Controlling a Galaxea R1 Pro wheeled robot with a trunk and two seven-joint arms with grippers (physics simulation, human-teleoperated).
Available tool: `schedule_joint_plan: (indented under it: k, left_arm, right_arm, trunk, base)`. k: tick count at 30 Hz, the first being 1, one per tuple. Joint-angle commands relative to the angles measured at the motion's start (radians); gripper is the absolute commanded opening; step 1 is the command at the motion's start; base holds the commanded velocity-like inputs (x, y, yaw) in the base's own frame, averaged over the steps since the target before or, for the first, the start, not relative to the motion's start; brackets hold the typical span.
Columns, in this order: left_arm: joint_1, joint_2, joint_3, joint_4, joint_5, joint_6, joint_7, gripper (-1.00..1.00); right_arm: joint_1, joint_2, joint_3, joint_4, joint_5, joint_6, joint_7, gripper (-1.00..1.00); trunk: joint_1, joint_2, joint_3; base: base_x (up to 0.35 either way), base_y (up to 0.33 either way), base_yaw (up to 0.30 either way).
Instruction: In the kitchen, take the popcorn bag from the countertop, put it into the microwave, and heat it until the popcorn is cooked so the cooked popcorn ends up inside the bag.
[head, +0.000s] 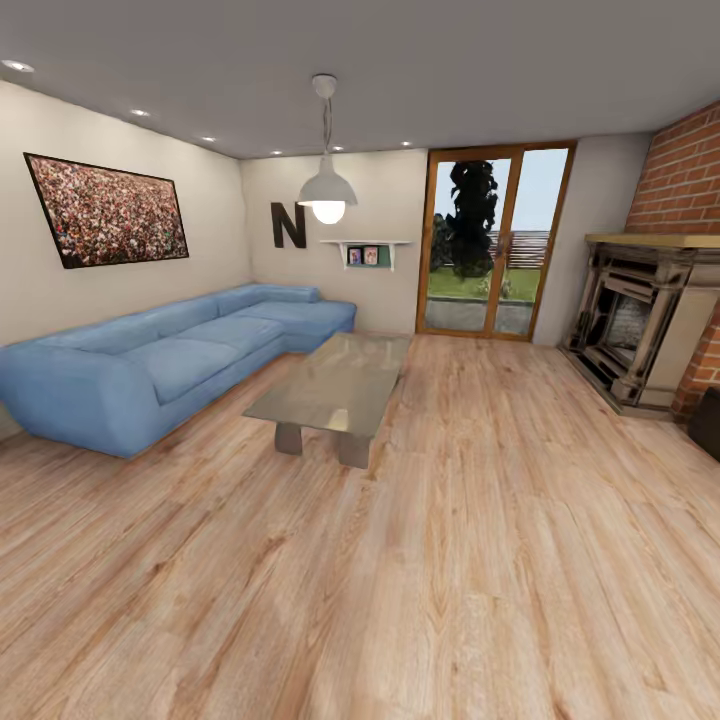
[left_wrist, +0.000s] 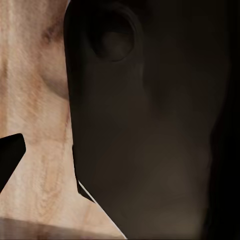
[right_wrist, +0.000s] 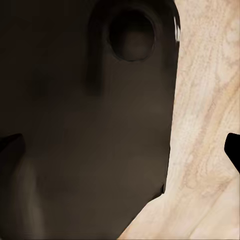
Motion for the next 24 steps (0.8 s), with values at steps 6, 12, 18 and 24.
schedule_joint_plan:
  k: [6, 12, 18, 24]
  left_arm:
    - [-0.001, 0.002, 0.004, -0.007, 0.000, -0.007, 0.000, 1.00]
    - [-0.001, 0.003, 0.008, -0.029, 0.000, -0.041, 0.000, 1.00]
    - [-0.001, 0.003, 0.008, -0.030, 0.000, -0.075, 0.000, 1.00]
    - [0.000, 0.003, 0.005, -0.031, 0.000, -0.081, 0.000, 1.00]
  right_arm:
    - [-0.002, -0.004, 0.006, 0.000, 0.004, 0.004, -0.001, 1.00]
    - [-0.002, -0.003, 0.006, 0.000, 0.005, 0.003, -0.002, 1.00]
    - [-0.002, -0.002, -0.003, 0.000, -0.001, -0.017, -0.002, 1.00]
    - [-0.002, -0.002, -0.007, 0.000, -0.017, -0.050, -0.009, 1.00]
  trunk:
    - [0.000, 0.000, 0.000]
    - [0.000, 0.000, 0.000]
    - [0.000, 0.000, 0.000]
    - [0.000, 0.000, 0.000]
  base:
    - [0.000, 0.000, 0.000]
    - [0.000, 0.000, 0.000]
    - [0.000, 0.000, -0.070]
    - [0.000, 0.000, -0.268]
